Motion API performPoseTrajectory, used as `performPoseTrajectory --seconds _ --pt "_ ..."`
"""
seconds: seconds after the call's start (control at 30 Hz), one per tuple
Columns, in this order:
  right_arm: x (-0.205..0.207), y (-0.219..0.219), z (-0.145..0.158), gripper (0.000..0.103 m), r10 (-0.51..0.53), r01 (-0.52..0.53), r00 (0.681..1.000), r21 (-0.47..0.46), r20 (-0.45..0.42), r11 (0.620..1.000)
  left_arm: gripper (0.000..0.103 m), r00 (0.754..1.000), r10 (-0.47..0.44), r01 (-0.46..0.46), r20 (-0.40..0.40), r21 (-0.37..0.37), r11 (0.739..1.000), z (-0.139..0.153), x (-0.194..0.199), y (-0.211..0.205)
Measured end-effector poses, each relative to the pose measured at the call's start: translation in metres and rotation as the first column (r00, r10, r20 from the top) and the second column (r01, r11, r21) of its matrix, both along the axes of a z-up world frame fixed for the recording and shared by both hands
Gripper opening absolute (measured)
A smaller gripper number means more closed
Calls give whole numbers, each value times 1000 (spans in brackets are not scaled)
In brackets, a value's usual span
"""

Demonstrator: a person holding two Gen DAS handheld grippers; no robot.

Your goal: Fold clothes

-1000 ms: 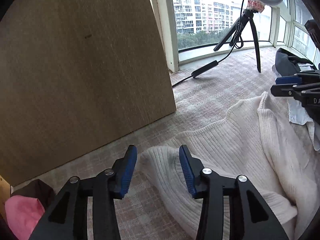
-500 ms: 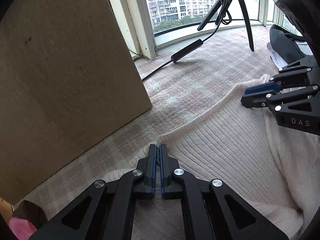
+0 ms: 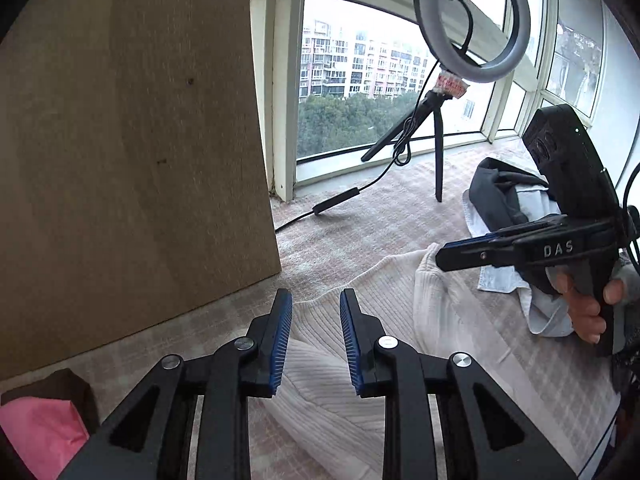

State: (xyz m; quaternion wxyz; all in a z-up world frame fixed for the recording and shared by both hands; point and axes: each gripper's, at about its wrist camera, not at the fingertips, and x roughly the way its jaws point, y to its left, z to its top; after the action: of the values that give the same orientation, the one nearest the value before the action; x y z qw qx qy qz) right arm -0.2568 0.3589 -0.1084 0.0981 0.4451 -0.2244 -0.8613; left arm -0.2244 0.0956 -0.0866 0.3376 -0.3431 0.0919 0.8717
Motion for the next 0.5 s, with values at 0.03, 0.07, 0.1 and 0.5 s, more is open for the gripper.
performPoseTrajectory --seconds 0.03,0.07,0.1,0.5 --pt "14 5 12 29 -5 4 999 -28 -33 1000 28 1000 -6 6 -8 15 1000 10 10 -8" --pt "27 9 24 34 -10 6 998 -56 -65 998 28 1000 -11 12 -14 30 999 21 19 -16" --pt "41 14 37 36 -16 8 995 -84 -98 996 29 1000 -10 11 -17 40 999 30 31 -25" --pt "309 67 164 39 -19 -22 949 -129 -314 991 37 989 141 -145 -51 -97 985 90 236 -129"
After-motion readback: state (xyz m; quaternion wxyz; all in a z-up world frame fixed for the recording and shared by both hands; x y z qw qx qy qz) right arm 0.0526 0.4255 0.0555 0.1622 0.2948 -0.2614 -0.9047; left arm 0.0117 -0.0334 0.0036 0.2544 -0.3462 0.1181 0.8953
